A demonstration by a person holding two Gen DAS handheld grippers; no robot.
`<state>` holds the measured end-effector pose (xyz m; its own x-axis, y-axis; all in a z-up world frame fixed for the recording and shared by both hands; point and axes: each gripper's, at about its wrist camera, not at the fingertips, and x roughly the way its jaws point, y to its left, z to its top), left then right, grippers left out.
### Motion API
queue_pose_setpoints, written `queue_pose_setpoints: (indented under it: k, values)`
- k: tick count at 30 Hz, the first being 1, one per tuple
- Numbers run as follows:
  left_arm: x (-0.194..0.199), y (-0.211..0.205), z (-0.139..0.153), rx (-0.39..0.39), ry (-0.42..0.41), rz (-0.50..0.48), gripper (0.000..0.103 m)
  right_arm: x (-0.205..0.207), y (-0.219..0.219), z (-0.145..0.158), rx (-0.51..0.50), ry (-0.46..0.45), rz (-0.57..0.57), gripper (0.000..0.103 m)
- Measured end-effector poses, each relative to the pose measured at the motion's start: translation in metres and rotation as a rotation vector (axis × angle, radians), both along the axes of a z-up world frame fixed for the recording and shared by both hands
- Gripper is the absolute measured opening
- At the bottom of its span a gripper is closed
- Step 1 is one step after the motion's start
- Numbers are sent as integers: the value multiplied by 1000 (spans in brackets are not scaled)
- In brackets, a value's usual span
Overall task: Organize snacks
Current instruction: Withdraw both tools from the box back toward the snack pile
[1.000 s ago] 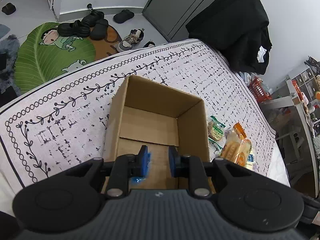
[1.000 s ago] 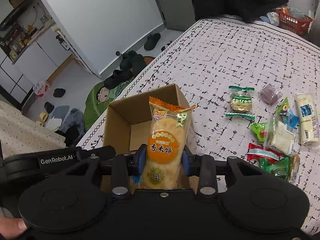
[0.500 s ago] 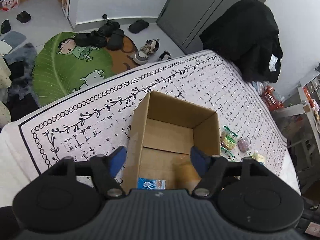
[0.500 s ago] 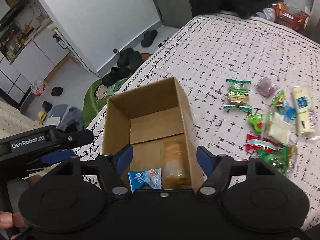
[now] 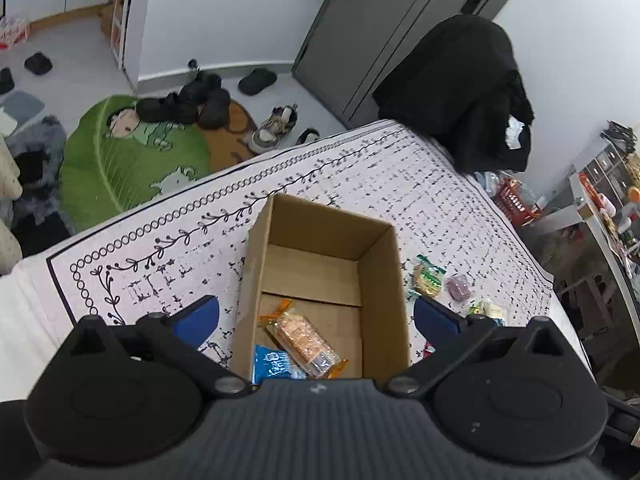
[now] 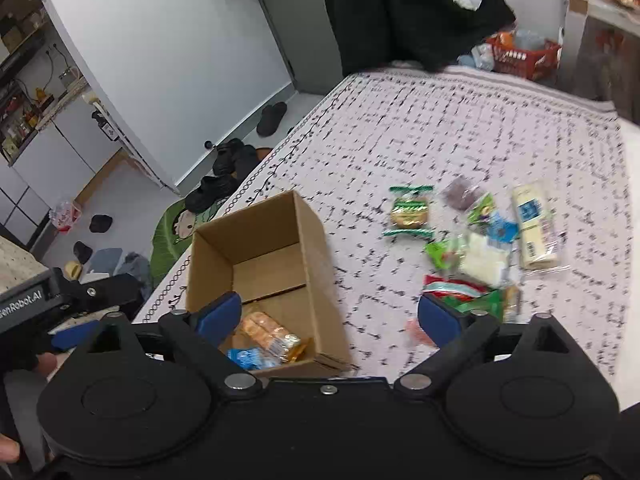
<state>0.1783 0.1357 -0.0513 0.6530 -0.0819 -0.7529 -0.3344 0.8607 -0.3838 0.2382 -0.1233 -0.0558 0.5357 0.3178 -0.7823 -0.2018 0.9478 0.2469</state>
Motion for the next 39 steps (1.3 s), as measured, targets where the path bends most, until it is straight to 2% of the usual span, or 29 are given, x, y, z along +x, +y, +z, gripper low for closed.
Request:
queue_pose_setpoints:
  k: [9, 16, 25, 36, 39]
  values:
    - [-17, -30, 22, 40, -69, -68, 103, -18, -29, 16, -16, -80, 5, 102]
    - [-23, -59, 29, 64, -61, -111, 103, -29, -57, 20, 22, -80, -3, 103]
    - [-25, -91, 31, 68, -64, -145, 103, -42, -95, 22, -11, -145, -25, 103]
    - [-24, -140, 30, 103, -68, -203, 102, -46, -144, 10, 13, -112, -85, 102]
    - [-23, -151, 29, 114, -68, -210, 101, -45, -156, 6, 37, -108, -90, 99]
